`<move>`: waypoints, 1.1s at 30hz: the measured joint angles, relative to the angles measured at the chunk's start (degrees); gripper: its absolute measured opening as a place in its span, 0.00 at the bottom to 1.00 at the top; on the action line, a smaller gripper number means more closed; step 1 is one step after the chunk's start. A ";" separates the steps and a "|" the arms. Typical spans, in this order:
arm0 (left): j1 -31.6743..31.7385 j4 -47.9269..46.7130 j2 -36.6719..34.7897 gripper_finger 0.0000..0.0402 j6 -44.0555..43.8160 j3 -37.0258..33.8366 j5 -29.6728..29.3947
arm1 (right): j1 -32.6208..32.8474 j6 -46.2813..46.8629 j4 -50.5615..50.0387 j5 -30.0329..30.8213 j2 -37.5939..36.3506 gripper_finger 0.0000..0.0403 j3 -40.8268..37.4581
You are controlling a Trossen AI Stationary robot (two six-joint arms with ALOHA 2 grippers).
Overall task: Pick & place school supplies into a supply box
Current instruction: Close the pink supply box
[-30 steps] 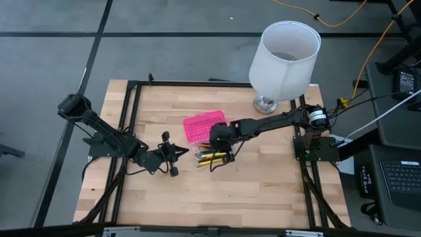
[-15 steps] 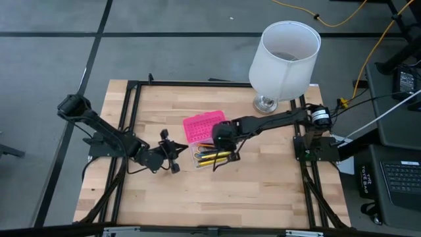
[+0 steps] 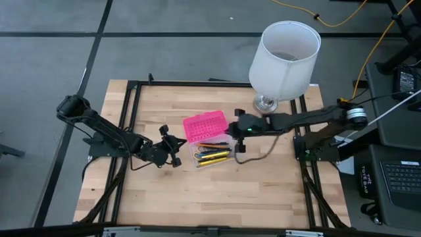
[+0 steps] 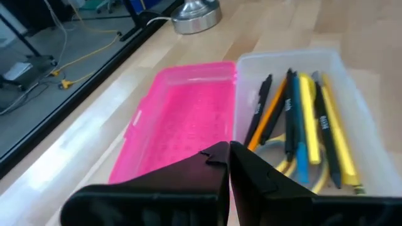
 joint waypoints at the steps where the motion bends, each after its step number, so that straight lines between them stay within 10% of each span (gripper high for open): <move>1: 0.33 -0.22 0.02 0.02 -0.12 0.00 -0.22 | 0.00 -0.02 4.72 0.04 -1.79 0.08 -3.17; 11: 15.47 -1.12 -3.13 0.05 -1.66 0.61 15.10 | 0.02 -1.69 41.59 0.04 -7.21 0.11 -22.30; 21: 32.38 -19.78 -2.85 0.07 6.01 12.85 25.02 | -0.26 -3.78 41.89 0.02 -7.12 0.11 -23.52; 33: 37.84 -22.17 -2.86 0.08 12.68 13.75 21.15 | -4.32 -2.93 41.92 -1.97 -7.12 0.11 -23.52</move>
